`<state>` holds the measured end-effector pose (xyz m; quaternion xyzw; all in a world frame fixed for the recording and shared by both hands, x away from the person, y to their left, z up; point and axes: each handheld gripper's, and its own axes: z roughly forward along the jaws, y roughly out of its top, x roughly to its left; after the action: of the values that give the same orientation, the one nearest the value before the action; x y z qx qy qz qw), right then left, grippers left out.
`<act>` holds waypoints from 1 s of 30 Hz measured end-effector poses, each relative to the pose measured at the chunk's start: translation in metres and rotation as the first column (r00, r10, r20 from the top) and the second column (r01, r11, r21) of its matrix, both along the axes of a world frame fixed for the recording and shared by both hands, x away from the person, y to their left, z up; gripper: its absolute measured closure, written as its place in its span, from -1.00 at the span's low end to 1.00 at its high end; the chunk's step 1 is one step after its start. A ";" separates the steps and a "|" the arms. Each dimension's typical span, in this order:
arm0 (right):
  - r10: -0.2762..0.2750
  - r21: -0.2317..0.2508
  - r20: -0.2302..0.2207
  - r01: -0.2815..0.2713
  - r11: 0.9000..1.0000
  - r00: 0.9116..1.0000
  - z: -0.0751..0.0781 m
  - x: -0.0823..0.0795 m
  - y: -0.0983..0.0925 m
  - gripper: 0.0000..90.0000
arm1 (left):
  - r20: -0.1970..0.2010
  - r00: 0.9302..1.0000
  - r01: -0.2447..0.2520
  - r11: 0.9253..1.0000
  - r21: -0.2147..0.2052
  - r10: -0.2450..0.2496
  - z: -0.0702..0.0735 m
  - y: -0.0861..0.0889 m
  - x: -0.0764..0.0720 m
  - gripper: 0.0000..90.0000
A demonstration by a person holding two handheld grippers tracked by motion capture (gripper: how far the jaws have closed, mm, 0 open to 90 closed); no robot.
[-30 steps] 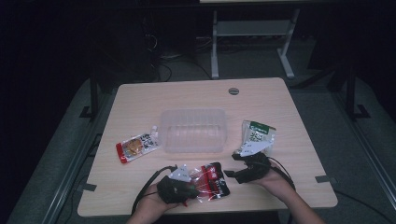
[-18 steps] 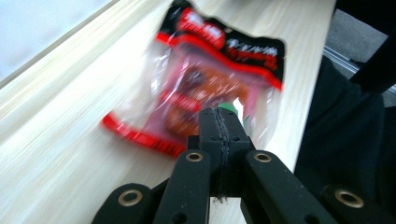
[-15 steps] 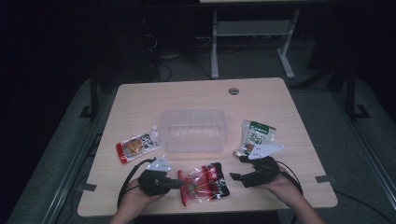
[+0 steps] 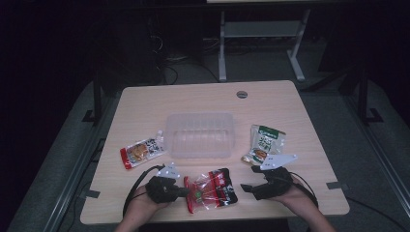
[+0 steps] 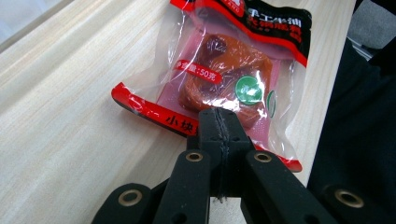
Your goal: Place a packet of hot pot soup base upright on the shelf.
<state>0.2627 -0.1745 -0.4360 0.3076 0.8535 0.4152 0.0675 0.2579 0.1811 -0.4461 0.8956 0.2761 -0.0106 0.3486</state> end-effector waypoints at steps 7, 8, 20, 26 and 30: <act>0.005 0.011 -0.003 -0.004 1.000 1.000 0.001 0.000 0.003 -0.58 | -0.013 1.000 -0.003 0.999 0.034 0.003 -0.005 0.000 0.000 0.99; 0.005 0.011 -0.003 -0.004 1.000 1.000 0.001 0.000 0.003 -0.58 | -0.013 1.000 -0.003 0.999 0.034 0.003 -0.005 0.000 0.000 0.99; 0.048 0.074 -0.054 -0.044 0.996 0.997 0.001 0.004 0.012 -0.71 | -0.026 1.000 0.002 0.998 0.064 -0.001 -0.008 -0.001 0.002 0.99; 0.061 0.062 -0.073 -0.056 0.996 0.995 -0.004 0.008 0.019 -0.71 | -0.015 1.000 0.005 0.999 0.038 -0.004 -0.003 -0.005 0.001 0.99; 0.057 0.061 -0.070 -0.052 0.997 0.996 -0.005 0.008 0.018 -0.71 | 0.017 1.000 -0.017 0.999 -0.050 0.018 0.010 -0.004 0.003 0.99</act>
<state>0.2710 -0.1568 -0.4408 0.3007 0.8508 0.4307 0.0164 0.2609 0.1773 -0.4363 0.8842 0.2806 -0.0066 0.3733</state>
